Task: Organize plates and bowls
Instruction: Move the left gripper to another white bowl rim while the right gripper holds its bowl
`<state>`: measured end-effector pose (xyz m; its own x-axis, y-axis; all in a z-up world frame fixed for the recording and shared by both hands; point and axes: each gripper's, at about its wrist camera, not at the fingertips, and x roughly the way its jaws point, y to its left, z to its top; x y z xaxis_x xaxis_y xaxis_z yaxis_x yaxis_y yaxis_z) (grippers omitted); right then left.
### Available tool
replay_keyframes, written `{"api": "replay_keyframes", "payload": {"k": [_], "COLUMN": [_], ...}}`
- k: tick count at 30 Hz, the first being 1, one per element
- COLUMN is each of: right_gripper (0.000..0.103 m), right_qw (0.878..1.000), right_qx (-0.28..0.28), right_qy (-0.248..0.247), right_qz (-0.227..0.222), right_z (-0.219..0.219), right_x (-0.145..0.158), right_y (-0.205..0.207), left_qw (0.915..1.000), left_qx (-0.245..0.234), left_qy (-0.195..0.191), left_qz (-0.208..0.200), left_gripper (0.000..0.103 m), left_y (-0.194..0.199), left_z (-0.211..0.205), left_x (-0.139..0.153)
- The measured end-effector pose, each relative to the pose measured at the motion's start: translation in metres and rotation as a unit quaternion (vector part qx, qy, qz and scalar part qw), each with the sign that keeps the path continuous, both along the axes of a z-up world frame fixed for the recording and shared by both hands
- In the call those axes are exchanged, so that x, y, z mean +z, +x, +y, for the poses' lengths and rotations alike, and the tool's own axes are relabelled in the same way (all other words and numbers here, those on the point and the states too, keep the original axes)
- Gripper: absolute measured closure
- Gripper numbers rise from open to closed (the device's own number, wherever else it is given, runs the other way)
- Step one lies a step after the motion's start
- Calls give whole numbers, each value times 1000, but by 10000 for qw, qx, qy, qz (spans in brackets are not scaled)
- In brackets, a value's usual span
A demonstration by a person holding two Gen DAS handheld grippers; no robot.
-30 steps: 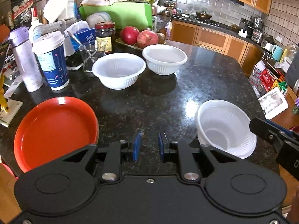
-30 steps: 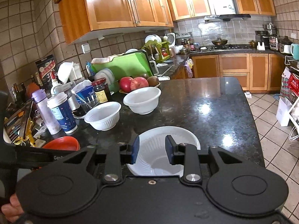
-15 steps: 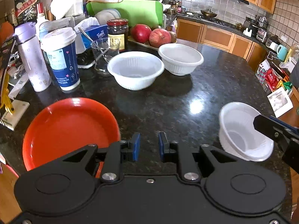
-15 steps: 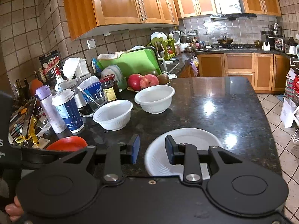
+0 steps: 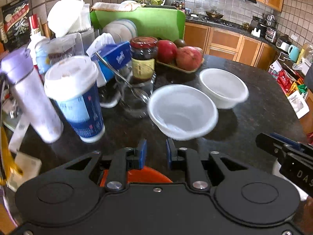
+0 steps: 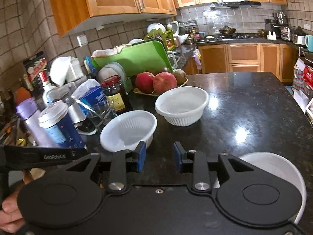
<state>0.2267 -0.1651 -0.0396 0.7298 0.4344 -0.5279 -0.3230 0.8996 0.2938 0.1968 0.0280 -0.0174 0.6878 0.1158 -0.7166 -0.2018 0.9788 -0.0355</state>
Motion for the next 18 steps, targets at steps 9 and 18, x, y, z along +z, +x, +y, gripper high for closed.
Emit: {"api": "replay_keyframes", "payload": {"k": [9,18], "right_gripper": [70,70], "right_qw": [9985,9971], "right_qx": [-425,-502], "right_qy": [-182,-312], "right_qz": [281,472], "right_z": [40,55], "right_x": [-14,-24], "right_y": [55,88], "left_qw": [9987,9970], "left_qx": [-249,-327], "left_qy": [-227,-297], "left_qz": [386,628], "left_gripper": [77,77], "left_y": [52,72], "left_z": [29,41], "left_x": [-14,-16]}}
